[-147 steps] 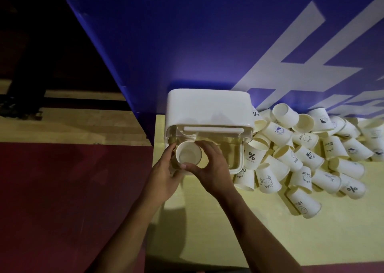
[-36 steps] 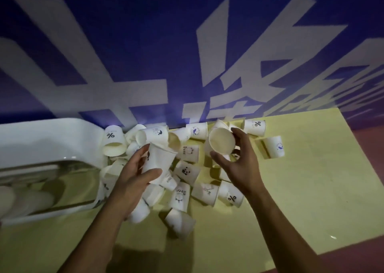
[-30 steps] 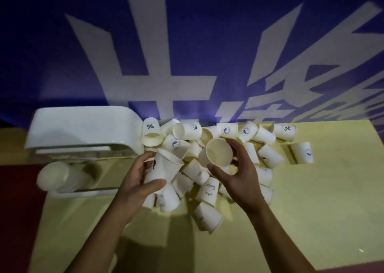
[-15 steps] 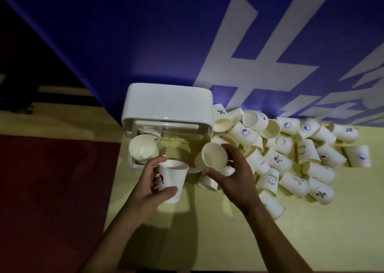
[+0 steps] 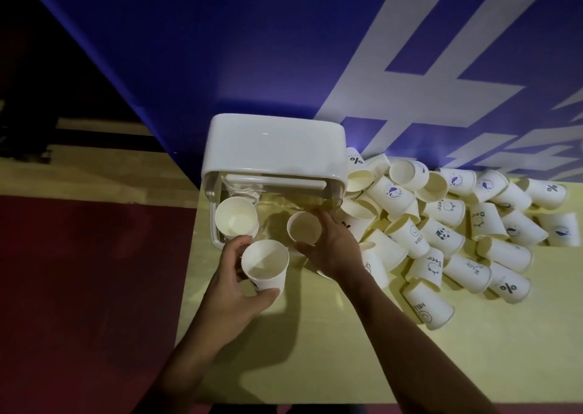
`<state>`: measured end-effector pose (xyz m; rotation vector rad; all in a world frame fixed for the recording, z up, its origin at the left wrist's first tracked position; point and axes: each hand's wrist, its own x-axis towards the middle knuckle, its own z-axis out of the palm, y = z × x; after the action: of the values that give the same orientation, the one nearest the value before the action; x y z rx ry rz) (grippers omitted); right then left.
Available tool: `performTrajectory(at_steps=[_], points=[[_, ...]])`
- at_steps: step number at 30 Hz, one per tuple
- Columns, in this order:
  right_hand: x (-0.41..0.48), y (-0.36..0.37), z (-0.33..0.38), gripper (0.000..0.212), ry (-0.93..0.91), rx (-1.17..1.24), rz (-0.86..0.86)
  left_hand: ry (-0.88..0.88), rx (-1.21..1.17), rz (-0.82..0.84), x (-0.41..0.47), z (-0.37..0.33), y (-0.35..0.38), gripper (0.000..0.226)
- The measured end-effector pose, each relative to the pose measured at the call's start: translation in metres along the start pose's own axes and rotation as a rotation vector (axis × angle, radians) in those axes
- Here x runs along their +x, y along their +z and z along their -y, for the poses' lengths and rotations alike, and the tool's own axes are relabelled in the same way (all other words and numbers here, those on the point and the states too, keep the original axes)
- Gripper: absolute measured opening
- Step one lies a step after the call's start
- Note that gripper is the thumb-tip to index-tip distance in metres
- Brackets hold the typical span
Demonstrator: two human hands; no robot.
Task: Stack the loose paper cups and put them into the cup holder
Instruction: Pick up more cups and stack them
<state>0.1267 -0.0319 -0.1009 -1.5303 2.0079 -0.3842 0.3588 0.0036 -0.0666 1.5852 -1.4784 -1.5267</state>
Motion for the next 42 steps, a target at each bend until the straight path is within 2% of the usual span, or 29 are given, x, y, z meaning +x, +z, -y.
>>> performTrajectory(at_steps=[7, 11, 14, 16, 17, 20, 23, 28, 37, 42], points=[[0.010, 0.001, 0.000, 0.078, 0.057, -0.048, 0.034, 0.060, 0.070, -0.012, 0.009, -0.006, 0.008, 0.083], [0.006, 0.002, -0.003, 0.076, 0.043, 0.020, 0.065, 0.081, 0.103, -0.041, 0.015, -0.010, 0.015, 0.082], [-0.002, -0.007, 0.002, 0.051, 0.028, 0.119, -0.012, 0.112, 0.140, -0.071, 0.020, -0.015, 0.021, 0.081], [-0.016, -0.017, 0.007, 0.027, 0.012, 0.289, -0.113, 0.153, 0.155, -0.079, 0.025, -0.023, 0.027, 0.080], [-0.024, -0.024, 0.012, 0.022, 0.016, 0.390, -0.134, 0.181, 0.164, -0.084, 0.028, -0.028, 0.031, 0.078], [-0.045, -0.040, 0.020, 0.028, 0.011, 0.568, -0.097, 0.223, 0.220, -0.108, 0.041, -0.039, 0.044, 0.077], [-0.050, -0.047, 0.018, 0.032, -0.006, 0.602, -0.102, 0.265, 0.298, -0.123, 0.056, -0.040, 0.055, 0.075], [-0.043, -0.047, 0.008, 0.036, -0.035, 0.554, -0.079, 0.253, 0.408, -0.075, 0.071, -0.039, 0.064, 0.080], [-0.028, -0.024, -0.010, 0.037, -0.045, 0.508, -0.053, 0.245, 0.424, -0.057, 0.088, -0.020, 0.066, 0.078], [-0.021, -0.007, -0.019, 0.041, -0.036, 0.338, -0.064, 0.220, 0.452, -0.006, 0.095, -0.010, 0.069, 0.074]])
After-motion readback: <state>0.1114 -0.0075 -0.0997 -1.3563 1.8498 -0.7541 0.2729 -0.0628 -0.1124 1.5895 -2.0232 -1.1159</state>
